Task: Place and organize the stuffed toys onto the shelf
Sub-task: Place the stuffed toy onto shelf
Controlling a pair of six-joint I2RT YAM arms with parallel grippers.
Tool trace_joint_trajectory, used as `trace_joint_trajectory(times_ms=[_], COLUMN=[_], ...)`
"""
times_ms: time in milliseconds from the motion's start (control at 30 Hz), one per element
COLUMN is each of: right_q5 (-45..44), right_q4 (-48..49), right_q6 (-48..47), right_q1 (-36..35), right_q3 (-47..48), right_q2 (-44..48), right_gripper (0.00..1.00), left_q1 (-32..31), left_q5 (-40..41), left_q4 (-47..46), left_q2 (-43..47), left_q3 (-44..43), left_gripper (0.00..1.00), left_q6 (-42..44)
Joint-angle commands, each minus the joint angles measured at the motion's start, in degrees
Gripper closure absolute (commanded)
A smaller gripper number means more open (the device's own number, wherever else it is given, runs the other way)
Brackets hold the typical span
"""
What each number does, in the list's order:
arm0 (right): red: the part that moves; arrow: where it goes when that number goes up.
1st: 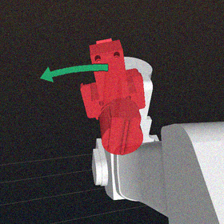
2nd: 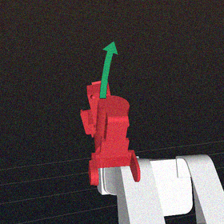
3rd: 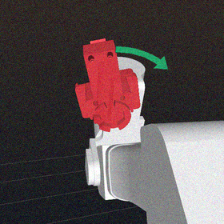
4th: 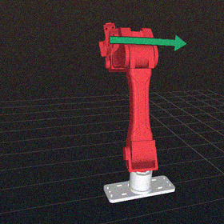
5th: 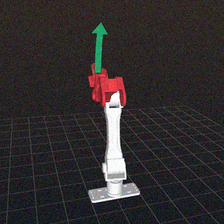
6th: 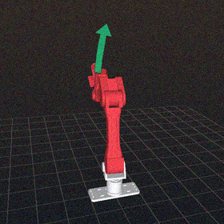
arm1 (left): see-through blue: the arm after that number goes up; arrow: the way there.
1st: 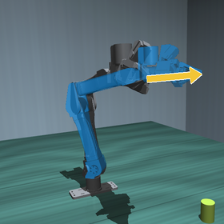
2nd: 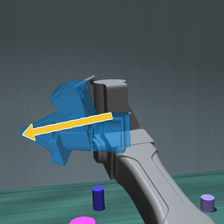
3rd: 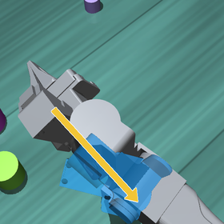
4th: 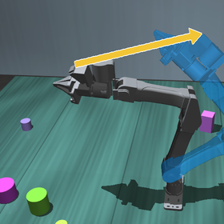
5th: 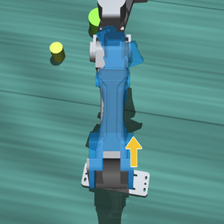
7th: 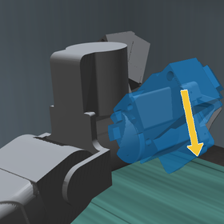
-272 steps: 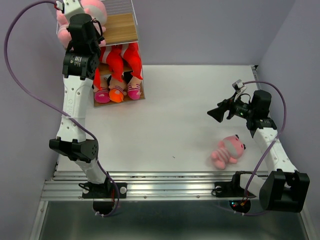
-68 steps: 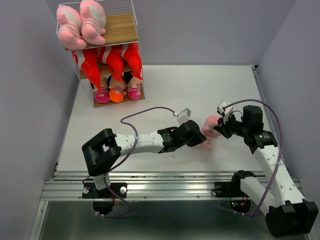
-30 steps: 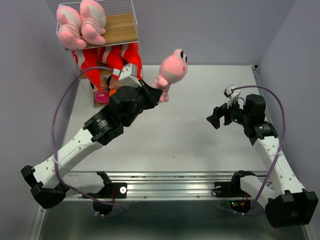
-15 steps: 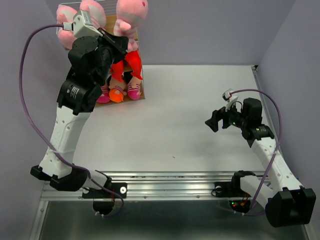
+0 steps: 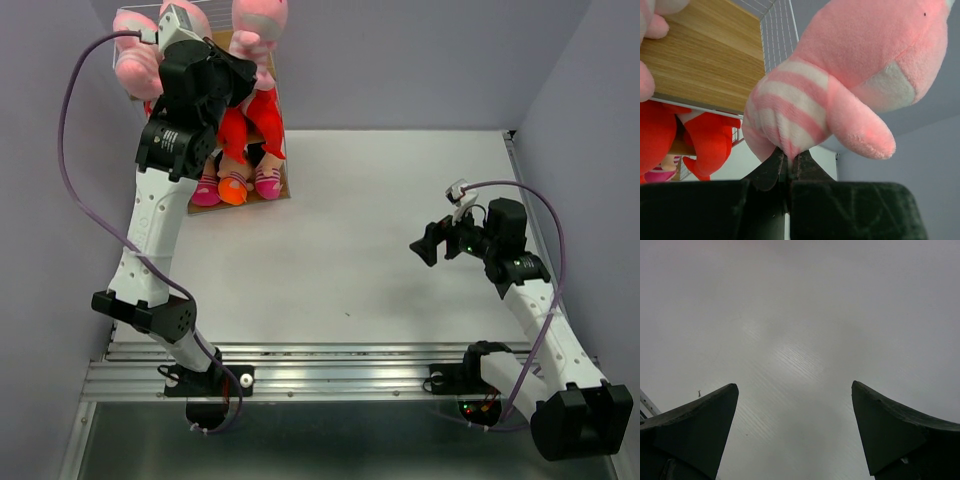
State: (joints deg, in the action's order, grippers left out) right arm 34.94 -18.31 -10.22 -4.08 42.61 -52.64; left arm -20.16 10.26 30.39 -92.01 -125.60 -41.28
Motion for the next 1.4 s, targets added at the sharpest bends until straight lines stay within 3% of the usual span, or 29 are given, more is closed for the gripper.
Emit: trace_joint_trajectory(times_ms=[0,600,800,1000,1133,1367], right_q5=[1.3,2.1,1.6,1.5,1.5,1.2], right_q4=[3.4,3.3,3.3,3.3,3.3,3.3], right_q6=[0.6,0.5,0.3,0.3,0.2,0.1], right_q1=[0.5,0.5,0.5,0.5,0.5,0.5], right_q3=[-0.1,-0.3,-0.3,-0.4,-0.4,-0.4], right_q2=[1.4,2.2,2.3,2.3,2.4,2.4], right_gripper=[0.0,0.0,0.0,0.0,0.0,0.0], left_q1=[0.9,4.5,4.9,5.0,5.2,5.6], left_q5=[1.5,1.4,1.1,1.0,1.0,0.6], left_q4=[-3.0,-4.5,-4.7,-5.3,-5.5,-5.9], left_q2=[0.7,-1.1,-1.7,-1.8,-1.9,-2.0], left_q3=[-3.3,-1.2,-1.0,0.1,0.3,0.4], left_gripper=[1.0,1.0,0.86,0.79,0.68,0.61], left_q6=[-2.2,-7.2,-7.5,-7.8,-7.9,-8.3])
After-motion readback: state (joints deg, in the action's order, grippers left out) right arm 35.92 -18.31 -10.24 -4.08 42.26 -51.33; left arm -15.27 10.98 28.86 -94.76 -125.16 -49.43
